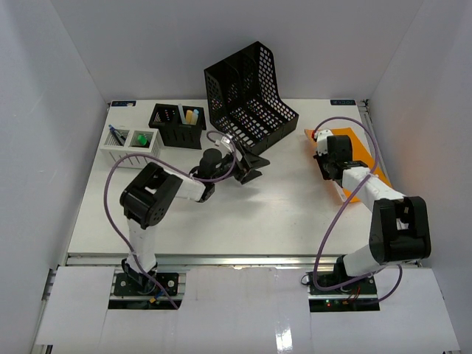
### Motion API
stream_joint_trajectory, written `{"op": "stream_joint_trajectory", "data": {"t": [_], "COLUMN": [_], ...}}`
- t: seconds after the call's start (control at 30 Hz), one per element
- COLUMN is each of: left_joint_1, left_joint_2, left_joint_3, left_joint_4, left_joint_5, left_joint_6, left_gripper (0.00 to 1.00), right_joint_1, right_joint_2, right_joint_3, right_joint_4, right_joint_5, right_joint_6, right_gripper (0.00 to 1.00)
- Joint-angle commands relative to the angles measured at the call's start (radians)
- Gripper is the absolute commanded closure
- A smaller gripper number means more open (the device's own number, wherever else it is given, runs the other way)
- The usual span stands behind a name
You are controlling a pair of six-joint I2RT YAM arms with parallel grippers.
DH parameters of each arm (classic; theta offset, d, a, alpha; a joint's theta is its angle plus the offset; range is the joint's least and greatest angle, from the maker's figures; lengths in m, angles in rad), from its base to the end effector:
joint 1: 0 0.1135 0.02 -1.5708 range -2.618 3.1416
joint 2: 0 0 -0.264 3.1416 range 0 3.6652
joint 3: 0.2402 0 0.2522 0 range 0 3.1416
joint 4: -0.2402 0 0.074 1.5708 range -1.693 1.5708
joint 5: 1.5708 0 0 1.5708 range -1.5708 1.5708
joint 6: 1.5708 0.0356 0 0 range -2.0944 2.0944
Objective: Organize the desk
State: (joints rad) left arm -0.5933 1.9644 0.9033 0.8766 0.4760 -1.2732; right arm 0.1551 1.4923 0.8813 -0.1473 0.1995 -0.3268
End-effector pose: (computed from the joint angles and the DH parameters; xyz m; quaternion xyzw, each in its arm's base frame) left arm 0.3200 -0.2355 0.1534 -0.1072 0.7550 -0.6069 0.2239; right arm 0.3107 0.0414 0.2104 -0.1799 0.8970 -0.1249 0.3839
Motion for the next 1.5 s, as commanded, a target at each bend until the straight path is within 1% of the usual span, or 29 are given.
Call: {"op": "stream_joint_trajectory", "data": {"t": [0.0,0.1,0.27,0.4,0.6,0.7,0.87,1.03,1.13,1.17,1.3,1.33,1.37,1.47], "left_joint_1": [-0.051,-0.071,-0.111,-0.123,-0.13,-0.132,-0.134,-0.134,-0.134,-0.134,-0.134,-0.134,-0.134,-0.134], "left_joint_2": [0.132,0.237,0.334,0.383,0.439,0.459,0.464,0.433,0.404,0.398,0.366,0.353,0.343,0.306], "left_joint_3": [0.191,0.305,0.468,0.553,0.637,0.669,0.676,0.627,0.594,0.584,0.562,0.546,0.526,0.484], "left_joint_4": [-0.014,-0.058,-0.122,-0.142,-0.187,-0.217,-0.229,-0.215,-0.207,-0.208,-0.207,-0.199,-0.193,-0.175], "left_joint_5": [-0.043,-0.049,-0.07,-0.085,-0.094,-0.095,-0.094,-0.11,-0.124,-0.126,-0.131,-0.134,-0.136,-0.133], "left_joint_6": [-0.046,-0.058,-0.048,-0.054,-0.054,-0.048,-0.035,-0.02,-0.005,0.004,0.024,0.028,0.032,0.045], "left_gripper": [0.02,0.02,0.02,0.02,0.03,0.05,0.14,0.15,0.21,0.25,0.36,0.41,0.49,0.63], "right_joint_1": [-0.015,-0.014,-0.014,-0.012,-0.012,-0.012,-0.012,-0.011,-0.003,0.001,0.019,0.023,0.025,0.028], "right_joint_2": [-0.091,-0.137,-0.18,-0.204,-0.225,-0.247,-0.278,-0.304,-0.327,-0.34,-0.379,-0.389,-0.396,-0.404], "right_joint_3": [-0.029,-0.053,-0.085,-0.099,-0.109,-0.111,-0.114,-0.124,-0.134,-0.135,-0.135,-0.136,-0.137,-0.132], "right_joint_4": [-0.075,-0.107,-0.145,-0.166,-0.188,-0.202,-0.215,-0.233,-0.249,-0.261,-0.291,-0.298,-0.302,-0.304], "right_joint_5": [-0.2,-0.282,-0.357,-0.39,-0.443,-0.457,-0.476,-0.502,-0.549,-0.561,-0.594,-0.595,-0.586,-0.558], "right_joint_6": [0.042,0.044,0.039,0.031,0.017,0.008,-0.012,-0.032,-0.055,-0.069,-0.11,-0.126,-0.141,-0.159], "right_gripper": [0.92,0.92,0.92,0.92,0.92,0.92,0.92,0.92,0.92,0.92,0.92,0.92,0.92,0.92]}}
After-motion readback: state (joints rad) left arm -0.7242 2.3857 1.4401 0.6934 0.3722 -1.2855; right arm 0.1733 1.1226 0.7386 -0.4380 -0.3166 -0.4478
